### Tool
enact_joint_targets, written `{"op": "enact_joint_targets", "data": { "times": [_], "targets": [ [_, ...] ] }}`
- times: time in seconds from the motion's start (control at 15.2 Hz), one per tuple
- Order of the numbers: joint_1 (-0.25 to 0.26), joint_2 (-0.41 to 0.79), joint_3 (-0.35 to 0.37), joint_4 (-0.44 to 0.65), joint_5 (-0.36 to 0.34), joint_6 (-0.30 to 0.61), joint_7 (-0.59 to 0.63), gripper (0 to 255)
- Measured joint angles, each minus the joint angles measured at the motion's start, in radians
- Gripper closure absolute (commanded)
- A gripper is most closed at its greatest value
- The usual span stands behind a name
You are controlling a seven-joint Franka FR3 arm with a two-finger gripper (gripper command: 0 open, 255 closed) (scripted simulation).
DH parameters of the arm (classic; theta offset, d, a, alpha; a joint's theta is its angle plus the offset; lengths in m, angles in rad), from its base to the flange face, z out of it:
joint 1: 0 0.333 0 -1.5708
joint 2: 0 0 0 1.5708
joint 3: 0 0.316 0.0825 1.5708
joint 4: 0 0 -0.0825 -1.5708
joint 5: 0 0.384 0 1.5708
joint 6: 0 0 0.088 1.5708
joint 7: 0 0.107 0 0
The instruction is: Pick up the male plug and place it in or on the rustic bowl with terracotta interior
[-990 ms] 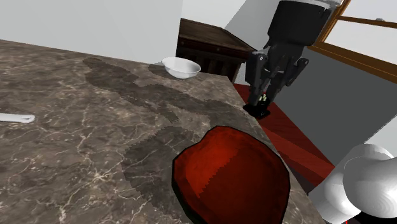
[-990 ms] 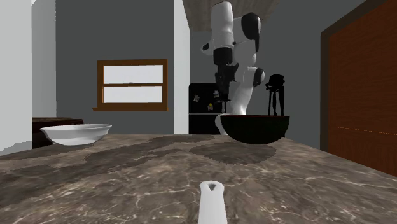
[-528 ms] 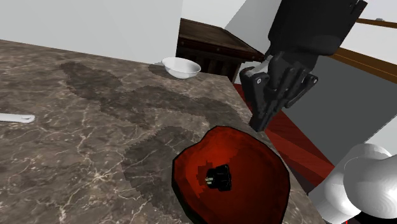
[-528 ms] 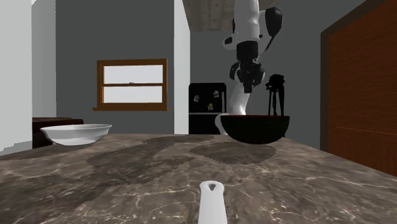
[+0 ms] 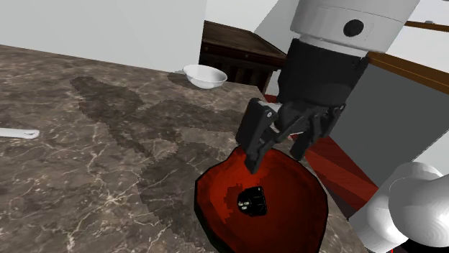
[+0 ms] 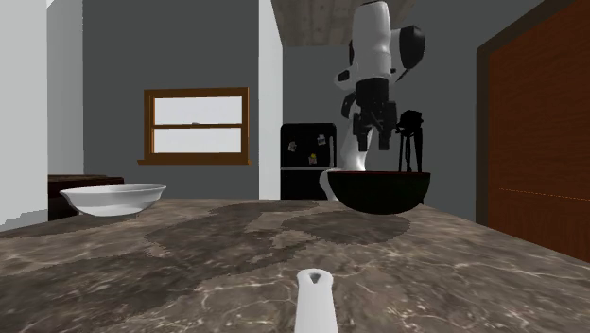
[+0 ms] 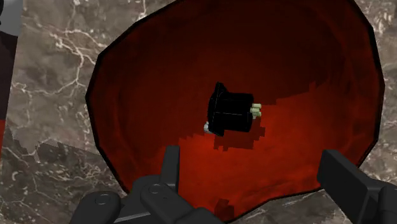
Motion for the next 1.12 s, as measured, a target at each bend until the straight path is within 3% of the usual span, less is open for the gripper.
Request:
{"op": "enact_joint_targets", "data": {
  "times": [0.26,0.53,1.12],
  "targets": [
    [0.001,0.022,0.032,-0.107,-0.007,0.131,-0.039,0],
    [-0.001,0.04,0.055,-0.162,-0.008,0.206,-0.044,0],
    [0.002,0.043,0.069,-0.217,-0.001,0.269,-0.047,0]
  ]
}}
